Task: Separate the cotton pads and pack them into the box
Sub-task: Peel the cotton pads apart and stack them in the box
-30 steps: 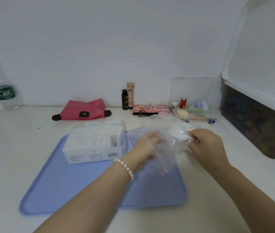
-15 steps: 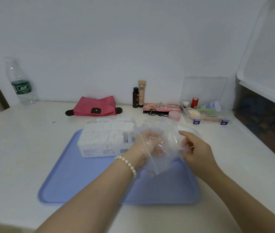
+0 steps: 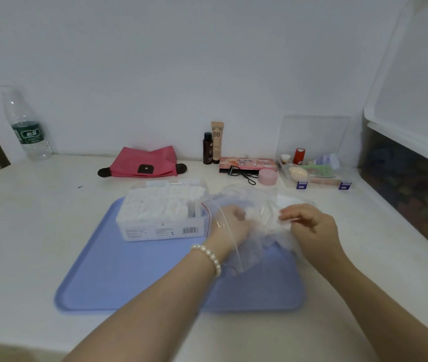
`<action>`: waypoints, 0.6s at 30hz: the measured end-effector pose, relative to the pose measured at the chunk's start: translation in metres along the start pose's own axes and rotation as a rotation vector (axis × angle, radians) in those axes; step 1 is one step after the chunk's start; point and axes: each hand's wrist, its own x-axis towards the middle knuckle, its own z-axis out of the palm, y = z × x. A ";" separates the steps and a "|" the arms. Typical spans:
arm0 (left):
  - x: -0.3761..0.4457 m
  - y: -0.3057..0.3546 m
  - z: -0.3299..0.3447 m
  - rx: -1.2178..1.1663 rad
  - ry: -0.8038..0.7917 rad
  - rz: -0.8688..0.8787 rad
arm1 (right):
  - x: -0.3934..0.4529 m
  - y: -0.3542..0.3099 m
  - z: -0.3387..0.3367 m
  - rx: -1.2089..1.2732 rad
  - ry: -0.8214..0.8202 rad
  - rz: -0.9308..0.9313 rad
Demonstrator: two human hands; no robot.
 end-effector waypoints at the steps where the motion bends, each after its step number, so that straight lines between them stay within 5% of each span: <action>1: -0.001 0.001 0.000 0.043 0.039 0.041 | 0.002 0.001 -0.003 -0.099 0.042 0.003; 4: -0.004 0.004 0.002 0.097 0.052 0.168 | 0.011 0.008 -0.008 -0.341 0.026 0.077; 11: 0.003 0.005 0.006 0.319 -0.124 0.158 | 0.011 0.013 -0.005 -0.416 -0.143 0.071; 18: -0.006 0.007 0.009 0.041 -0.051 0.192 | 0.012 0.033 -0.012 -0.663 -0.209 0.079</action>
